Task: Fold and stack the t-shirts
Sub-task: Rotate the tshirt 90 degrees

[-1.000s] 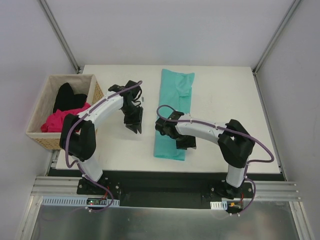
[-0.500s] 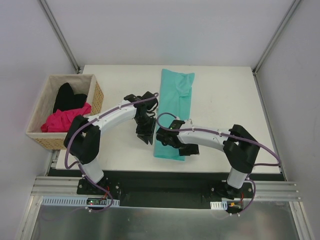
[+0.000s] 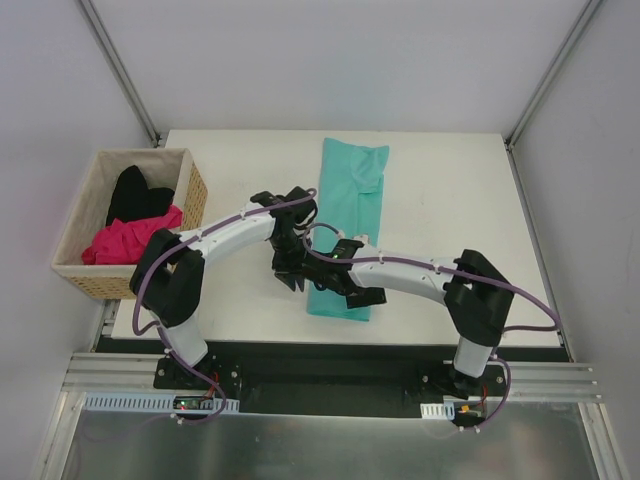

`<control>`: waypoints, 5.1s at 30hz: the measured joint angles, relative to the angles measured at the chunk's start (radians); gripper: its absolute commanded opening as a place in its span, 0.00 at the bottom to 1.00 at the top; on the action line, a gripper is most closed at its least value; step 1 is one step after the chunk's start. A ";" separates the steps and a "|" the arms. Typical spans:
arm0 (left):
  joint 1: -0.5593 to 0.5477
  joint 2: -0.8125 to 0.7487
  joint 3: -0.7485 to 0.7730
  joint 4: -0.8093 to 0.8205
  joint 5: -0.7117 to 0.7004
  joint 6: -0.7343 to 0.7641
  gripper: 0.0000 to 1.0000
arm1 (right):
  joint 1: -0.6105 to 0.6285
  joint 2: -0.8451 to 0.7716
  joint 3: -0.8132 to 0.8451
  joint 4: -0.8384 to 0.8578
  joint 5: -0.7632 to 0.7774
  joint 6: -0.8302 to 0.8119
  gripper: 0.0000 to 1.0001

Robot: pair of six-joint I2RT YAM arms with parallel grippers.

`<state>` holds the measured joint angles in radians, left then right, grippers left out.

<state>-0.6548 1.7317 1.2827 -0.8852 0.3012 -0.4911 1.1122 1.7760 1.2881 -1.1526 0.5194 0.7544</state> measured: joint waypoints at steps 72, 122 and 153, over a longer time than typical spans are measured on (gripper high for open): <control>0.042 -0.028 0.036 -0.092 -0.100 0.027 0.24 | 0.026 0.020 0.051 0.006 -0.011 0.083 0.01; 0.042 0.101 0.298 -0.133 -0.069 0.062 0.24 | 0.026 0.021 -0.025 -0.041 -0.029 0.177 0.13; 0.042 0.101 0.234 -0.142 -0.076 0.065 0.24 | 0.026 0.070 -0.092 -0.090 -0.039 0.257 0.52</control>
<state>-0.6132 1.8324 1.5166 -1.0271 0.2253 -0.4263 1.1378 1.8458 1.1957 -1.2430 0.4805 1.0115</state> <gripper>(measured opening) 0.237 0.542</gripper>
